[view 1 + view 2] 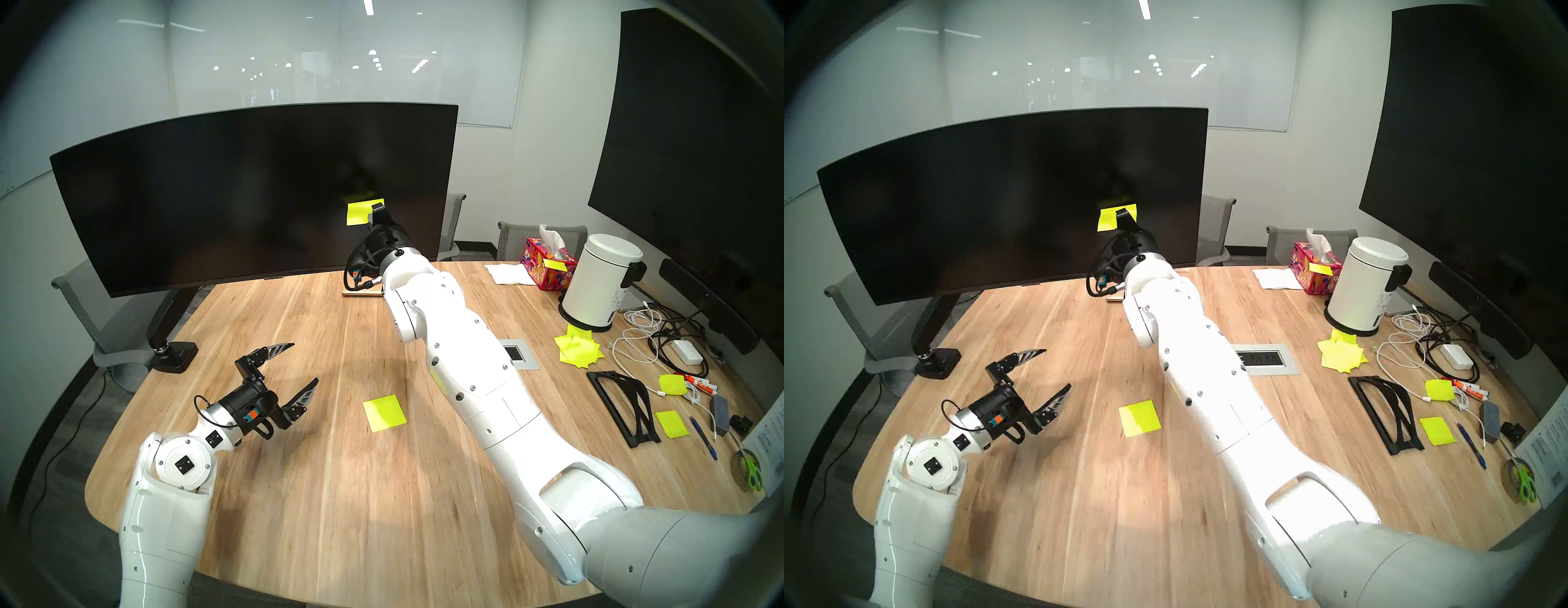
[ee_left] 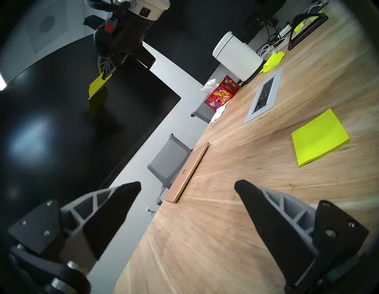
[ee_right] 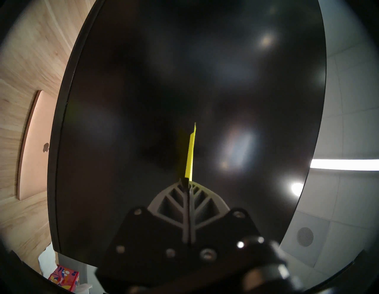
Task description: Peel one sticky note off the pad and stick it onto the monitor, then press it flat
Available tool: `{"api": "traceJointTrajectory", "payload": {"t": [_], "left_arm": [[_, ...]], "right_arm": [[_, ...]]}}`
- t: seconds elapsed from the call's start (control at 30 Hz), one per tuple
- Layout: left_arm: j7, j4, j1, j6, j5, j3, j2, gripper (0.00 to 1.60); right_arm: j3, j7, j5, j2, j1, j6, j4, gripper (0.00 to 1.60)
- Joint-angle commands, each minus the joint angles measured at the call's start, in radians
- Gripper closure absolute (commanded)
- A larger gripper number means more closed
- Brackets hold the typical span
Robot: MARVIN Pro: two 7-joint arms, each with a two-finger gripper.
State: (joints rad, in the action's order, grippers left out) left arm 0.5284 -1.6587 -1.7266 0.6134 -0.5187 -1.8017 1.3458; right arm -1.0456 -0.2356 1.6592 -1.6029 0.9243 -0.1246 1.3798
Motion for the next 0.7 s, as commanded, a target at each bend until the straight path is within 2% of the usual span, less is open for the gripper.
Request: {"api": "traceJointTrajectory", "payload": {"t": [0.0, 0.67], "left_arm": [[0.000, -0.021, 0.004, 0.003, -0.003, 0.002, -0.002, 0.00], [0.003, -0.022, 0.004, 0.004, -0.004, -0.001, 0.001, 0.00]], "right_arm": [[-0.004, 0.004, -0.003, -0.029, -0.054, 0.001, -0.007, 1.60], [-0.026, -0.049, -0.035, -0.049, -0.069, 0.029, -0.019, 1.60]]}}
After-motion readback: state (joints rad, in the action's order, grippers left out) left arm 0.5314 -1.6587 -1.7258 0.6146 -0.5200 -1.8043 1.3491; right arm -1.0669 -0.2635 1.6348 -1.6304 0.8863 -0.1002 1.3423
